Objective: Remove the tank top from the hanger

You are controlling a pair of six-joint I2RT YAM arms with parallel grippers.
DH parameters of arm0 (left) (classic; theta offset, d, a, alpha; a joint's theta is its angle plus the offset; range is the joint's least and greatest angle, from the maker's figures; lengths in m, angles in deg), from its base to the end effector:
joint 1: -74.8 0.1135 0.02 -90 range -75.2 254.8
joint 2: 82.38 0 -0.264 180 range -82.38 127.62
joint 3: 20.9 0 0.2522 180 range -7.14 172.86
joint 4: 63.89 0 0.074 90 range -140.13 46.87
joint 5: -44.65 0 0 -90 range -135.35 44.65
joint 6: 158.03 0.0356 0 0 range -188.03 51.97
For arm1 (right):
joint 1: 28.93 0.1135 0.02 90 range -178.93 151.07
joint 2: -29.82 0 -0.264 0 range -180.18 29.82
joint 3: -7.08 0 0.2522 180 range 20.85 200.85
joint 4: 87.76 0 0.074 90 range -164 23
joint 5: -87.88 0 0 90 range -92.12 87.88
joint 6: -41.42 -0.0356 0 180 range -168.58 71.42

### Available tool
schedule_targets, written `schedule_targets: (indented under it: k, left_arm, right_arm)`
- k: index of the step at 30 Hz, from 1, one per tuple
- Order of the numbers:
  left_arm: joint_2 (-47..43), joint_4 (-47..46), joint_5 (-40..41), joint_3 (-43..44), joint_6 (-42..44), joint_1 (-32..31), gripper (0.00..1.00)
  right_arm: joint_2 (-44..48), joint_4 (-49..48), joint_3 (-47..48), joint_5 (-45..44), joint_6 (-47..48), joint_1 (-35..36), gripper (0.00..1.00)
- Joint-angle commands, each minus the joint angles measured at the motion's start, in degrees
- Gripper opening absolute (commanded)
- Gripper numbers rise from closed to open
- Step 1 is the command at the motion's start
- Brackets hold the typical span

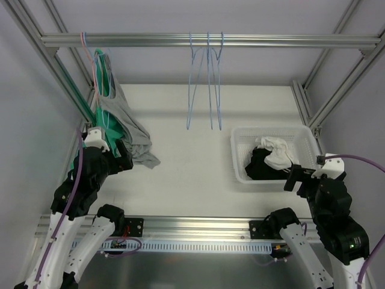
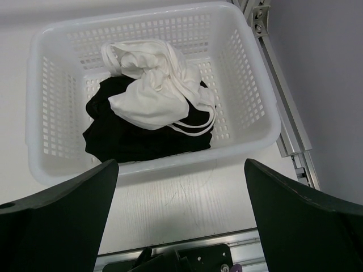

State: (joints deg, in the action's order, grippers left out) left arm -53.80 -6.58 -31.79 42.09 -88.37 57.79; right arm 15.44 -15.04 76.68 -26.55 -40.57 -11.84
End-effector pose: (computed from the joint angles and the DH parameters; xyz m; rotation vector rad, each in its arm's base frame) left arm 0.0945 -0.0202 0.3401 -0.2112 1.9524 -0.1952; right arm 0.0135 -0.0112 0.3542 -0.1144 1.8545 -0.2895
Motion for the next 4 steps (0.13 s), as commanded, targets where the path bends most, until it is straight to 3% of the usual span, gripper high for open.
schedule_targets:
  k: [1, 4]
  left_arm:
    - [0.25, -1.54, -1.35, -0.19, 1.09, 0.40, 0.99]
    - [0.16, -1.63, -1.70, -0.37, 1.18, 0.40, 0.99]
  right_arm:
    - [-2.15, -2.27, -0.02, -0.27, -1.33, 0.41, 0.99]
    - [-2.24, -2.27, 0.15, -0.36, -1.07, 0.41, 0.99]
